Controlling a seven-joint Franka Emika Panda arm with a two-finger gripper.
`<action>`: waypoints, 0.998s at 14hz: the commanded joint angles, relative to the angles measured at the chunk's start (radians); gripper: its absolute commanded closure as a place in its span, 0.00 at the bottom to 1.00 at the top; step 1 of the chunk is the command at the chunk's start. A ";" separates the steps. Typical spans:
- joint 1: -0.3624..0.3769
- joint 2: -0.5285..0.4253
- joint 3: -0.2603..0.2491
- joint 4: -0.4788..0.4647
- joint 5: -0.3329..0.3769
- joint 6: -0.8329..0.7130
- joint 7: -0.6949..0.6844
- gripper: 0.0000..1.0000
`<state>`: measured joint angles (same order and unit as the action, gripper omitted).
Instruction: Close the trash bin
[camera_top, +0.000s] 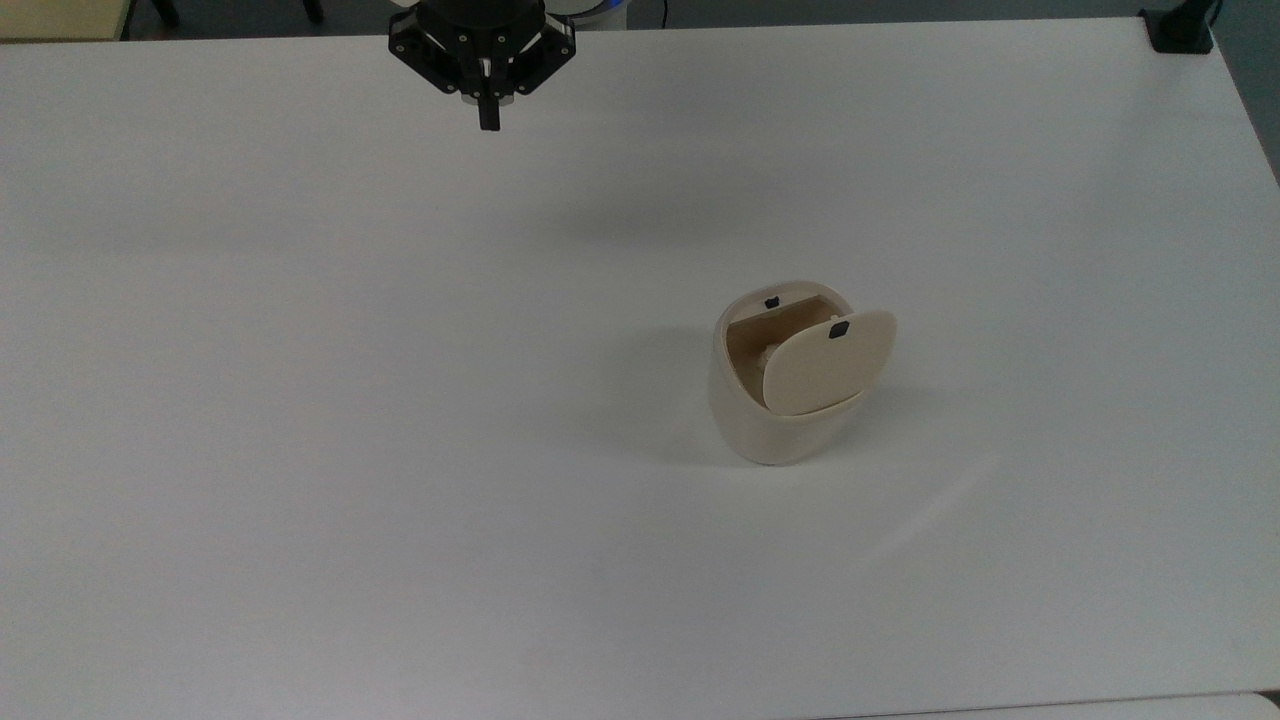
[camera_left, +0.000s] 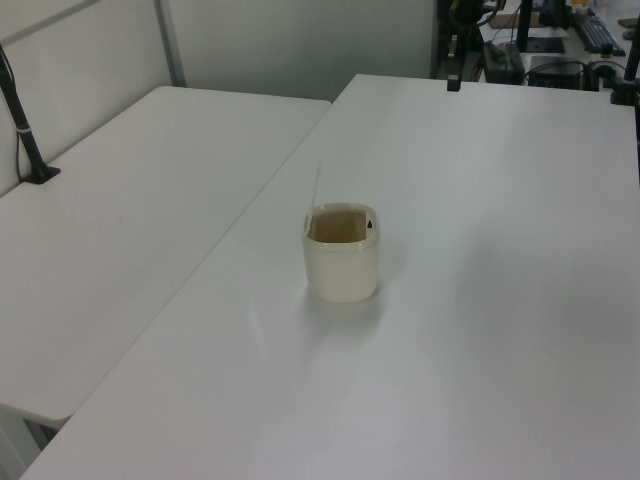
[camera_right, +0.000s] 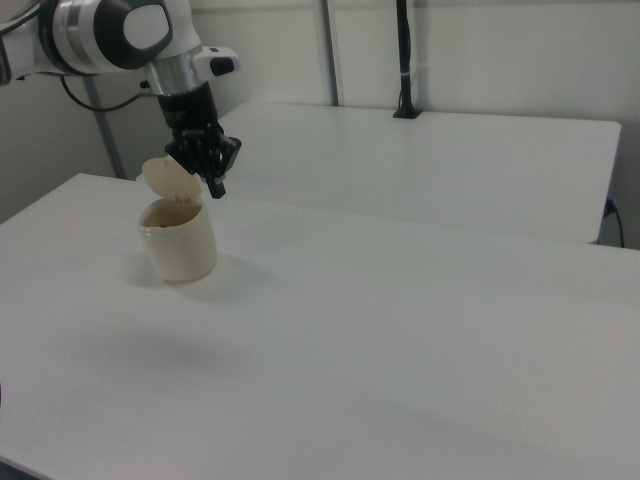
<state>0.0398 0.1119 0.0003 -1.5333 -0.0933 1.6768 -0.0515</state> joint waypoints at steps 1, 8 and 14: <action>0.006 0.014 0.006 -0.014 0.012 0.113 0.001 1.00; 0.090 0.081 0.038 -0.014 0.116 0.507 0.001 0.99; 0.222 0.189 0.037 -0.014 0.089 0.779 0.013 0.99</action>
<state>0.2143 0.2843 0.0488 -1.5385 0.0087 2.3708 -0.0512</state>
